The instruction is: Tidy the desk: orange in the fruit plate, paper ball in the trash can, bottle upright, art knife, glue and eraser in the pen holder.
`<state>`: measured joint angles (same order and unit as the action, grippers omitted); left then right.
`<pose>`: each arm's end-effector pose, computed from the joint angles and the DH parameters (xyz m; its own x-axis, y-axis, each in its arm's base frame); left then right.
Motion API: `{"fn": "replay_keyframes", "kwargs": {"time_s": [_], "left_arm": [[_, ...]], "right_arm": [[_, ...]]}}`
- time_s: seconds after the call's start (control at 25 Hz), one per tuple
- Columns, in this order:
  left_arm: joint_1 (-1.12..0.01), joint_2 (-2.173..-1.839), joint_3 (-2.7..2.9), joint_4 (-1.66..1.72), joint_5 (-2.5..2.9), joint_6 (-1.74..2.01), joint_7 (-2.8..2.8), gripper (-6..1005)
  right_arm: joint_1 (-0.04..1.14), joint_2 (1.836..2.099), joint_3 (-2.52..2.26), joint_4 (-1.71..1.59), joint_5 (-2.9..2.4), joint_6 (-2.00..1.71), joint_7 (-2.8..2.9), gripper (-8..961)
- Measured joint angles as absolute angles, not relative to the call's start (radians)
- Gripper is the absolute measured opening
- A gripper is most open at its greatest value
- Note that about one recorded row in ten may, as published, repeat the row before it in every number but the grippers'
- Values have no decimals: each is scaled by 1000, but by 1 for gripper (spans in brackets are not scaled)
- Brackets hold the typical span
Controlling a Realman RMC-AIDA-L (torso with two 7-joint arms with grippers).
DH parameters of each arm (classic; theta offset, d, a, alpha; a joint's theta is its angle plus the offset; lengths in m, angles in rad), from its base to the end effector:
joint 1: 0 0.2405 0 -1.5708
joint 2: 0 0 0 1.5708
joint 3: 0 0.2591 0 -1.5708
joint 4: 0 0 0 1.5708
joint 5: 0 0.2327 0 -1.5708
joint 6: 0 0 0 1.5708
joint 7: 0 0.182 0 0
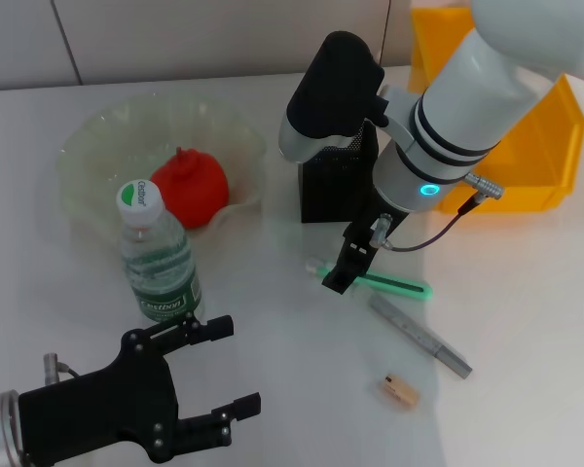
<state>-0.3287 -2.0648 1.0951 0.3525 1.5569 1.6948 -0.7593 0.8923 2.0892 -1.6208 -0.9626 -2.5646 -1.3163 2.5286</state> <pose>-0.2747 0.2514 -0.0866 0.7386 0.0724 0.6703 0.2095 -0.9696 -0.1262 0.1536 0.4123 -0.1164 0.8072 -0.4454 0.3874 -0.3113 -0.8788 -0.3617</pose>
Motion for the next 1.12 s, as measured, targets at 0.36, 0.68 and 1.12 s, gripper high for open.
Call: {"fn": "replay_keyframes", "kwargs": {"time_s": [0.36, 0.68, 1.12], "left_arm": [[-327, -2065, 1095, 351, 1557, 1691, -759, 803], [-327, -2065, 1095, 351, 1557, 1691, -759, 803], [-327, -2065, 1095, 351, 1557, 1692, -759, 803]], "right_arm": [[894, 2089, -1621, -950, -2565, -1311, 2516, 618], [896, 2089, -1622, -917, -2553, -1276, 2503, 390], [912, 2089, -1635, -878, -2531, -1263, 2490, 387]]}}
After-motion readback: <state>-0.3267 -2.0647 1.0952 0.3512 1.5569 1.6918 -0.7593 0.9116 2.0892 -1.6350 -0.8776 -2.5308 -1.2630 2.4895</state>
